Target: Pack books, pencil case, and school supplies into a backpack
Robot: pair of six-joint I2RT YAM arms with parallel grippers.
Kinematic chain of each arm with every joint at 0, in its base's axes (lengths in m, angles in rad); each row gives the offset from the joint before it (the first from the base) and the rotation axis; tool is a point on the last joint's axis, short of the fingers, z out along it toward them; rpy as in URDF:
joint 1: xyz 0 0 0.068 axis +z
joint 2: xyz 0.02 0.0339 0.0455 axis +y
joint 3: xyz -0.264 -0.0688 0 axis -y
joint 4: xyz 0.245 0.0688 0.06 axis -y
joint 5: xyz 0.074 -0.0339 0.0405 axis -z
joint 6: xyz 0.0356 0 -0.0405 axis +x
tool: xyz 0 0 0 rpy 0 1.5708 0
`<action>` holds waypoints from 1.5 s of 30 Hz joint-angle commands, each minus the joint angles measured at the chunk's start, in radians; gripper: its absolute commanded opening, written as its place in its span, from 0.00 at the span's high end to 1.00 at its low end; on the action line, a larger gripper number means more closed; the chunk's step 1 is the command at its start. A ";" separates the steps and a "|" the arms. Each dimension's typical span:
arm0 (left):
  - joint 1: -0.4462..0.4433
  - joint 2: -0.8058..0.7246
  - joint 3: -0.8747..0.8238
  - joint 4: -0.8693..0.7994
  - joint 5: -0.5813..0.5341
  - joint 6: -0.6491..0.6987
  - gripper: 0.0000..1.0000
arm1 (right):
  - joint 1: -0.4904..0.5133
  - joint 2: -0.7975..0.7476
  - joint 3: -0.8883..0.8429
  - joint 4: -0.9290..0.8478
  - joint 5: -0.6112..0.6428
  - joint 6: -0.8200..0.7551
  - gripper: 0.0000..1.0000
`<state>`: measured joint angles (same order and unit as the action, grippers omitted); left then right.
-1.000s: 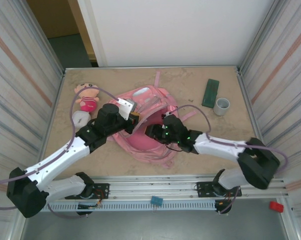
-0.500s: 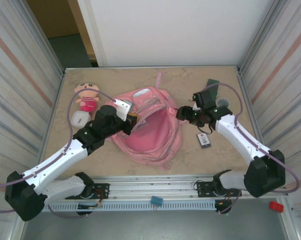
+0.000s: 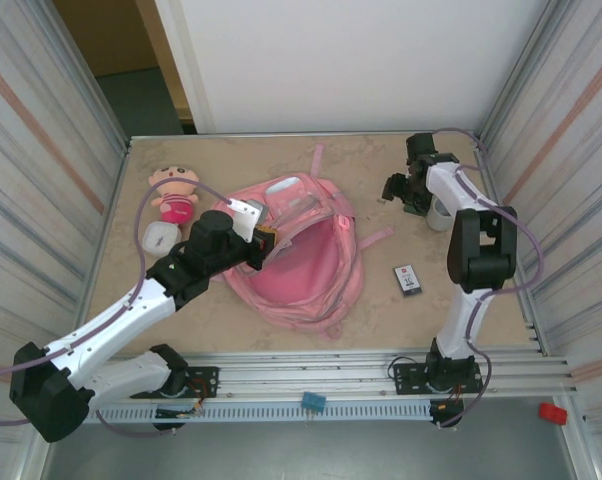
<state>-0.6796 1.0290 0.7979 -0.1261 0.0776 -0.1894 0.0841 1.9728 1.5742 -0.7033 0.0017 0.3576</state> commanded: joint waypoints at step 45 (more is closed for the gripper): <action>0.029 0.020 0.038 0.106 0.018 -0.005 1.00 | 0.109 -0.108 -0.081 -0.220 0.147 0.040 0.11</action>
<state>-0.6666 1.0725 0.8093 -0.1139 0.0971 -0.1883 0.2276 1.8252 1.4464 -0.8764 0.0872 0.3820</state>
